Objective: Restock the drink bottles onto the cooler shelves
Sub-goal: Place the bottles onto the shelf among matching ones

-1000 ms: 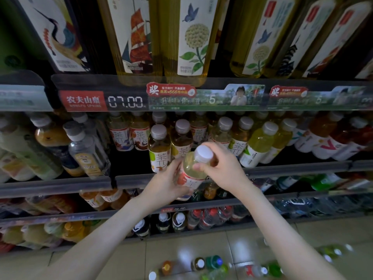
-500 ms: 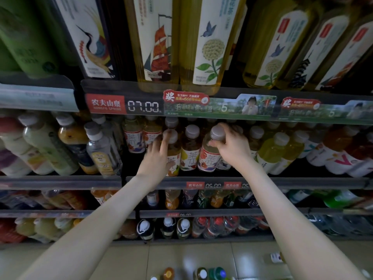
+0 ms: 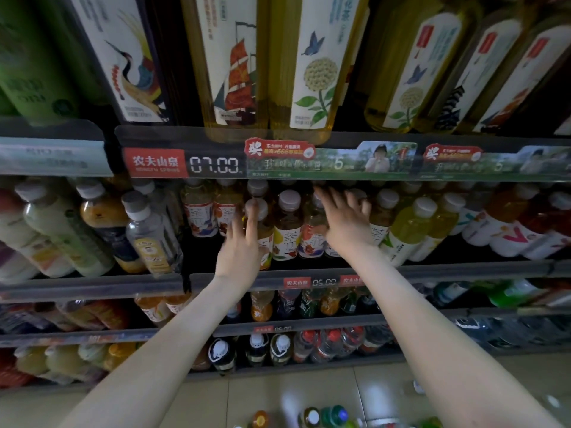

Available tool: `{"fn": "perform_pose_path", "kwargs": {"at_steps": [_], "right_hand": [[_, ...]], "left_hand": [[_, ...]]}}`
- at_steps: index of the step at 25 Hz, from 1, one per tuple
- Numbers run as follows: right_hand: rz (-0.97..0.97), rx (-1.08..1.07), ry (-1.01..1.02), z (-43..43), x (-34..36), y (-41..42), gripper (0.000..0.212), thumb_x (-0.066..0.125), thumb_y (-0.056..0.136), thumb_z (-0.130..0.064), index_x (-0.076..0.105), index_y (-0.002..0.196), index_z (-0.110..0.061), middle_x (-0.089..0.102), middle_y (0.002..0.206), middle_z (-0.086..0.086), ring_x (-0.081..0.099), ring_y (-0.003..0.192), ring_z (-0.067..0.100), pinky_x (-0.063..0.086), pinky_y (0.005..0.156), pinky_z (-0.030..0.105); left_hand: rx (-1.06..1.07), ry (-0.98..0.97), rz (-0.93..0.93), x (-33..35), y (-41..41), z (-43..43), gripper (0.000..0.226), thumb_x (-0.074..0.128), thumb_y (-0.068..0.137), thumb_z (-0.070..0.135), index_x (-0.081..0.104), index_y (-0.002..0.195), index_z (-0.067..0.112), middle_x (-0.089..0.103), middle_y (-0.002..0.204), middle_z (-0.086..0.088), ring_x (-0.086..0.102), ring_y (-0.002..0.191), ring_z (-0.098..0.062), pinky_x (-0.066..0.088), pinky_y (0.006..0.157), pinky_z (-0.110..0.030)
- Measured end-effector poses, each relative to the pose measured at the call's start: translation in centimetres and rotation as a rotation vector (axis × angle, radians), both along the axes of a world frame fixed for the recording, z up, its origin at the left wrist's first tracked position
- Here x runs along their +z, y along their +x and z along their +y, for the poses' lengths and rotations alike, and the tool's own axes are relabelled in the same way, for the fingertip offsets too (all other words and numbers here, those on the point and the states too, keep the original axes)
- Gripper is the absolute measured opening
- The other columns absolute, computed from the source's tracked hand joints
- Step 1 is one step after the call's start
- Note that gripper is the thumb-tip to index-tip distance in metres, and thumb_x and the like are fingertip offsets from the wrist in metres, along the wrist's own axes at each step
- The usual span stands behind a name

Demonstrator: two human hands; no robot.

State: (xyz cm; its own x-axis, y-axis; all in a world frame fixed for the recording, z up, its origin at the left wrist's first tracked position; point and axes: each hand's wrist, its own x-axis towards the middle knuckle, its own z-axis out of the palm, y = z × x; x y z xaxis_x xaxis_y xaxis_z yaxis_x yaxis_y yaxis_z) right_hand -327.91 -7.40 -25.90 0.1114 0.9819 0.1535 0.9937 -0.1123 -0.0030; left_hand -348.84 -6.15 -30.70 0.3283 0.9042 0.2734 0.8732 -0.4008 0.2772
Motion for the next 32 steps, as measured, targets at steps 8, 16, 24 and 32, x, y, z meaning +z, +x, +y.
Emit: {"fn": "perform_pose_path", "kwargs": {"at_steps": [8,16,24,32], "right_hand": [[0.054,0.082,0.094,-6.9,0.7,1.4,0.080,0.056,0.092,-0.028,0.005,0.153,-0.028,0.013,0.160,-0.001,0.012,0.144,0.023,0.011,0.111,0.044],[0.062,-0.133,0.138,-22.8,0.8,18.0,0.068,0.059,0.091,-0.029,0.028,0.150,-0.015,0.036,0.151,0.008,0.037,0.134,0.028,0.031,0.103,0.043],[0.231,-0.413,0.216,-40.8,2.1,37.0,0.064,0.050,0.098,-0.031,0.019,0.152,-0.016,0.029,0.153,0.003,0.027,0.138,0.021,0.028,0.108,0.038],[0.279,-0.461,0.473,-46.1,8.1,52.9,0.066,0.052,0.098,-0.030,0.018,0.152,-0.018,0.031,0.151,0.003,0.030,0.136,0.021,0.038,0.106,0.037]], "left_hand": [[-0.264,0.400,0.103,0.5,5.0,-4.5,0.083,0.073,0.073,0.015,0.030,0.144,0.011,0.024,0.148,-0.029,0.020,0.137,-0.044,0.022,0.108,-0.061],[-0.497,0.169,0.026,3.1,22.1,-15.1,0.074,0.075,0.075,0.017,0.041,0.139,0.004,0.042,0.139,-0.028,0.044,0.126,-0.044,0.037,0.102,-0.053],[-0.688,0.080,-0.090,4.5,42.8,-27.8,0.067,0.063,0.086,0.018,0.033,0.144,0.006,0.031,0.147,-0.026,0.037,0.131,-0.042,0.035,0.107,-0.049],[-0.794,0.228,-0.208,10.9,61.2,-31.8,0.065,0.060,0.089,0.020,0.031,0.146,0.009,0.028,0.150,-0.022,0.035,0.134,-0.037,0.035,0.107,-0.041]]}}
